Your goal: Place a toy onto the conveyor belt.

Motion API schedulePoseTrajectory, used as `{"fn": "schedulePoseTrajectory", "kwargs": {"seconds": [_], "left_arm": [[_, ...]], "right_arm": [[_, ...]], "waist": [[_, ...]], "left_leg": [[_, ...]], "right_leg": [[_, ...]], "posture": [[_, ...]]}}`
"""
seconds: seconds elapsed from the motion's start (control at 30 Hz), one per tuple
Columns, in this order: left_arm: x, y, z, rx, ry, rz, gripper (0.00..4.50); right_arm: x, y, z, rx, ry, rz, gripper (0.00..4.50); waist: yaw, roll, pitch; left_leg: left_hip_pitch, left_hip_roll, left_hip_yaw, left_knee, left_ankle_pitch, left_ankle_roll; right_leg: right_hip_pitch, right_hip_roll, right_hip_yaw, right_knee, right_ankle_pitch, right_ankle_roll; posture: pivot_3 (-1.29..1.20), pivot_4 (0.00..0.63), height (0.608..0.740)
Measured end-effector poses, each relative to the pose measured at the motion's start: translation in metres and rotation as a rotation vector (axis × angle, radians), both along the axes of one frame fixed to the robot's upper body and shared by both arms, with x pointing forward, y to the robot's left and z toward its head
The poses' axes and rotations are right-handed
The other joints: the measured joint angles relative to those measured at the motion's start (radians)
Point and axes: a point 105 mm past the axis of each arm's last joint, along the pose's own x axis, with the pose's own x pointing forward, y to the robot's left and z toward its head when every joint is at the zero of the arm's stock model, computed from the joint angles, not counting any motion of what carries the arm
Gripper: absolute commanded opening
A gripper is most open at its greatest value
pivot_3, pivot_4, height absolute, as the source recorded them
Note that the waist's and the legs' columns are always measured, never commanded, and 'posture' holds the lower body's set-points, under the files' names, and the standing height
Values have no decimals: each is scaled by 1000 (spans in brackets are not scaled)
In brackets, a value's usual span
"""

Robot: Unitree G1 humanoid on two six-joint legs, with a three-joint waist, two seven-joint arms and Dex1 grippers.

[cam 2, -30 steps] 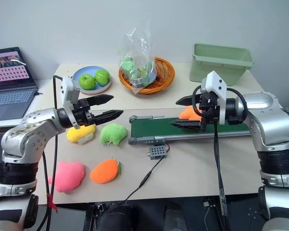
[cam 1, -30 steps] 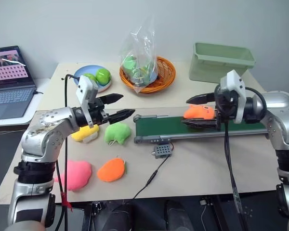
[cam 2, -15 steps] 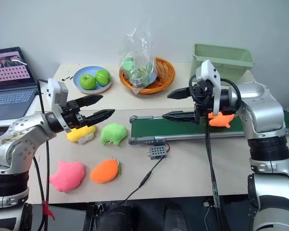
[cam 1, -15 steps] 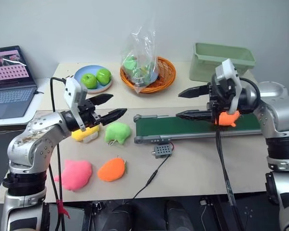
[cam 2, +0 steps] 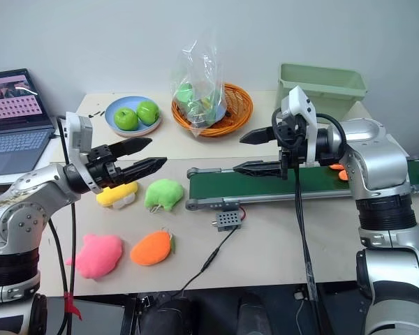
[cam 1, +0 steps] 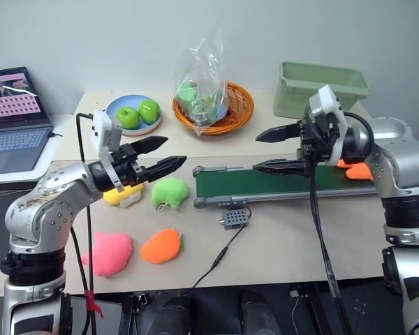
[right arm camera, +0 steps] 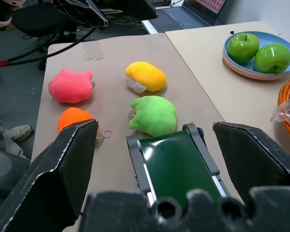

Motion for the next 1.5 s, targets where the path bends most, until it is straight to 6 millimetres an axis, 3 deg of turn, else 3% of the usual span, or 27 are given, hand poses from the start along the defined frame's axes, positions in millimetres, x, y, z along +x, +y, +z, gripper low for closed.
{"fn": "schedulePoseTrajectory", "kwargs": {"seconds": [0.73,1.5], "left_arm": [[-1,-1,-9,50,59,-16,4407],[6,-1,-5,54,65,-30,4407]], "right_arm": [[-3,-4,-6,-13,0,-22,4500],[-2,-3,-10,35,37,-59,4500]], "waist": [[1,0,0],[1,0,0]], "left_leg": [[0,0,0,0,0,0],[0,0,0,0,0,0]], "right_leg": [[0,0,0,0,0,0],[0,0,0,0,0,0]], "posture": [[0,150,740],[0,150,740]]}}
